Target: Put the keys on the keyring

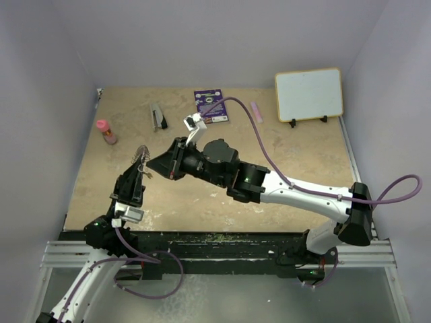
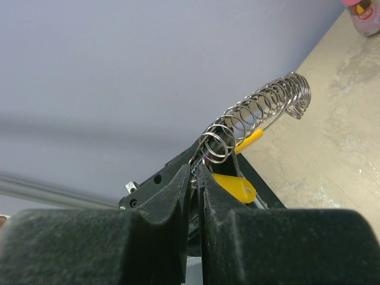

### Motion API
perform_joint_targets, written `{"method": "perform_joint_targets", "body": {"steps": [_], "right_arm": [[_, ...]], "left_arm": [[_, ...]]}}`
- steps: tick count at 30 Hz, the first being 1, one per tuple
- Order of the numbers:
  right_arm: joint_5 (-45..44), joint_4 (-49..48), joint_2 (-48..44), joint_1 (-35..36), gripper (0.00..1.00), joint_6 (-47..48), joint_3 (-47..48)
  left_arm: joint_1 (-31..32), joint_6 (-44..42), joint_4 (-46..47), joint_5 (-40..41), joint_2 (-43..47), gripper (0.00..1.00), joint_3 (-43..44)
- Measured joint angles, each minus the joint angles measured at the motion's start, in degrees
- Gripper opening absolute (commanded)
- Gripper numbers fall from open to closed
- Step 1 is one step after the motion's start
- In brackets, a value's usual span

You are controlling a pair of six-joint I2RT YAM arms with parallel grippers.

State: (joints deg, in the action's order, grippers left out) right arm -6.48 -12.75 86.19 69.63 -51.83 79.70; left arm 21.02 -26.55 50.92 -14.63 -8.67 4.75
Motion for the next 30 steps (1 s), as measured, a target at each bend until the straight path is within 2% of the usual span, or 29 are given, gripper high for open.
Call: {"method": "perform_joint_targets", "body": {"steps": [8,14,22,30], "right_arm": [[0.00,-1.44,-0.24,0.00,0.26,-0.07,-2.36],[0.07,-1.95,-1.81,-0.55,0.26,-0.11,-7.21],[0.28,-4.13,-2.05,-1.03,0.30,0.28,-7.34],[2.16,-4.81,-2.08,-1.03,0.36,7.06,-7.34]], "left_arm": [[0.00,0.04,-0.90,0.59,0.28,0.03,0.00],[0.00,0.83,-1.07,0.92,0.28,0.03,0.00],[0.00,1.53,-1.40,1.03,0.28,0.03,0.00],[0.00,1.99,-2.36,2.73,-1.25,0.03,0.39]]}}
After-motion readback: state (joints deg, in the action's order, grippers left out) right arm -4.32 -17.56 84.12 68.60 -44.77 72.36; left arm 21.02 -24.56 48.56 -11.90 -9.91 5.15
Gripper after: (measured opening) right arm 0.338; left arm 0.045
